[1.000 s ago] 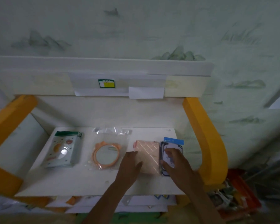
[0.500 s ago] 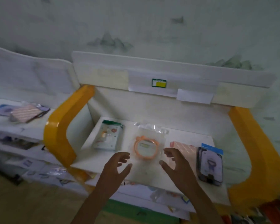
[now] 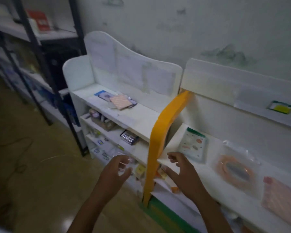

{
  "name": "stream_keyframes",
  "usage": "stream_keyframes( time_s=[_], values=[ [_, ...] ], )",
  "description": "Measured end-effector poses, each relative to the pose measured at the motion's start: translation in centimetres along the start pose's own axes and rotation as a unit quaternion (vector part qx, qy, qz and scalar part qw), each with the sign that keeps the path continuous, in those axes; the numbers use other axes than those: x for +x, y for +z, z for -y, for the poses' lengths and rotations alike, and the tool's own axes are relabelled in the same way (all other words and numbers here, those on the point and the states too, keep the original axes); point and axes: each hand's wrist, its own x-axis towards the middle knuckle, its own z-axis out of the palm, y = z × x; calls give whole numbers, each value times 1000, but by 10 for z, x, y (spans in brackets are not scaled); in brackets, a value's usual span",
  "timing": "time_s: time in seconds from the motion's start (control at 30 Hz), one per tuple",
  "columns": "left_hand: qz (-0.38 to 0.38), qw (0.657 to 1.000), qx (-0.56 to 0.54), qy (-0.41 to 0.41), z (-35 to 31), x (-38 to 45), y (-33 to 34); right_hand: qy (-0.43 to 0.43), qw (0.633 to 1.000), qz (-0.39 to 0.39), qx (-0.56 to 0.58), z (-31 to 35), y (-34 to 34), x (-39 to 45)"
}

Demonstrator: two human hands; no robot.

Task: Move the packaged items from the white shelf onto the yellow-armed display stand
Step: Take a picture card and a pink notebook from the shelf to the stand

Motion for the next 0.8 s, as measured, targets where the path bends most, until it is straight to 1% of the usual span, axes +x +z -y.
stream_keyframes(
  time_s=[0.17,0.27,0.43,0.6,0.8],
  values=[
    [-40,998,38,-44,38,2,-66,-32,997,71,-6,43,51,41],
    [-58,995,44,-63,58,15,-91,-64,992,103,-18,58,76,72],
    [-72,992,66,-84,87,53,-122,-93,983,156,-22,74,116,135],
    [-87,989,81,-93,97,111,-151,-111,976,187,-32,90,141,209],
    [-108,986,90,-89,106,183,-183,-128,974,184,-24,112,166,294]
  ],
)
